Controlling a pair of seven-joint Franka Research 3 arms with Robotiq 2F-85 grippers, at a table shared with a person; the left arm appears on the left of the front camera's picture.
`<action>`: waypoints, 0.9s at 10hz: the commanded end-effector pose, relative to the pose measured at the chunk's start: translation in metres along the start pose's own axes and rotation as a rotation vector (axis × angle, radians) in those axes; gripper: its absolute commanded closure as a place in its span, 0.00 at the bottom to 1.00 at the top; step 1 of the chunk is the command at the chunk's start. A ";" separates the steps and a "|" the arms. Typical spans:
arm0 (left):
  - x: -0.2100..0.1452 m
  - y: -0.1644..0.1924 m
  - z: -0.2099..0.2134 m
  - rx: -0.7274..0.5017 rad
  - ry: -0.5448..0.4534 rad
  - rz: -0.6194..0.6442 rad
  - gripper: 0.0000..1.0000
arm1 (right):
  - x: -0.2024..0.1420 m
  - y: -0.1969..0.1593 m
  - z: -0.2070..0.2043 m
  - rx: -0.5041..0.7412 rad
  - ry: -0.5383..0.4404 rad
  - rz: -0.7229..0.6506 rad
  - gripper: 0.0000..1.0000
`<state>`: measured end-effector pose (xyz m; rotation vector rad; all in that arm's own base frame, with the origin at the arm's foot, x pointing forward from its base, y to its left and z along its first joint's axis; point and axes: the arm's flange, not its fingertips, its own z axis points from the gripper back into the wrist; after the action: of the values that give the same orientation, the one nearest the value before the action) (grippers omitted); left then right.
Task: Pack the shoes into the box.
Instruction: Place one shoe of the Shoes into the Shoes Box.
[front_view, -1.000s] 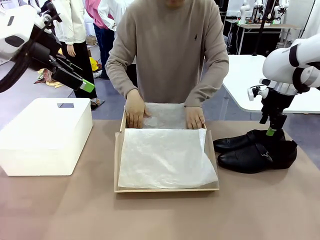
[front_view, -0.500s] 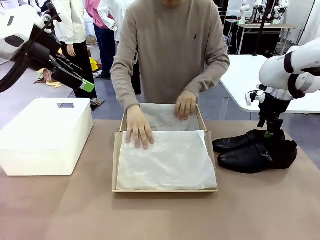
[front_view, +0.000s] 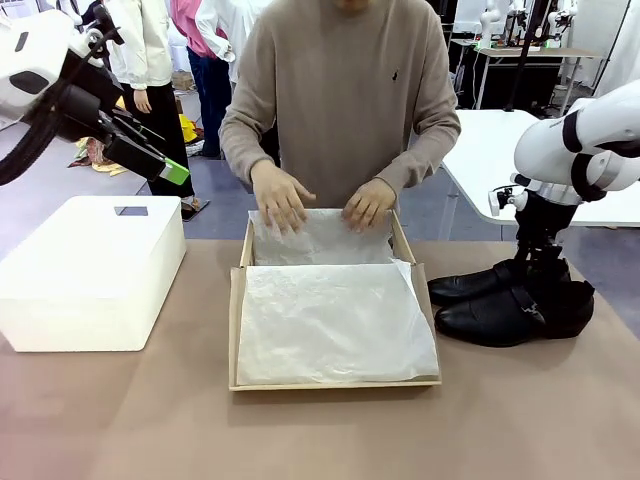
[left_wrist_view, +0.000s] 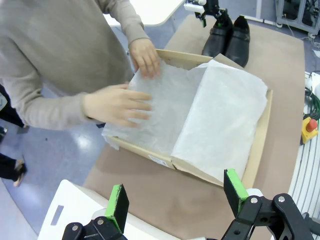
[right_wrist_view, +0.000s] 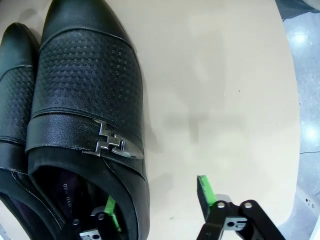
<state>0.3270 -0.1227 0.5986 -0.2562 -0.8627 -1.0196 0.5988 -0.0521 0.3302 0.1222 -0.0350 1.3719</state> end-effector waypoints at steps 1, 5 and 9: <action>-0.001 0.000 0.001 -0.007 -0.006 0.001 0.00 | 0.003 -0.008 0.005 0.036 -0.003 -0.032 0.69; -0.001 0.000 0.001 -0.007 -0.006 0.001 0.00 | 0.001 -0.007 0.004 0.064 -0.016 -0.037 1.00; -0.001 0.000 0.001 -0.007 -0.006 0.001 0.00 | -0.004 -0.009 0.006 0.079 -0.050 -0.064 1.00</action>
<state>0.3270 -0.1227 0.5986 -0.2562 -0.8627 -1.0196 0.5965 -0.0572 0.3304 0.1937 -0.0041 1.3380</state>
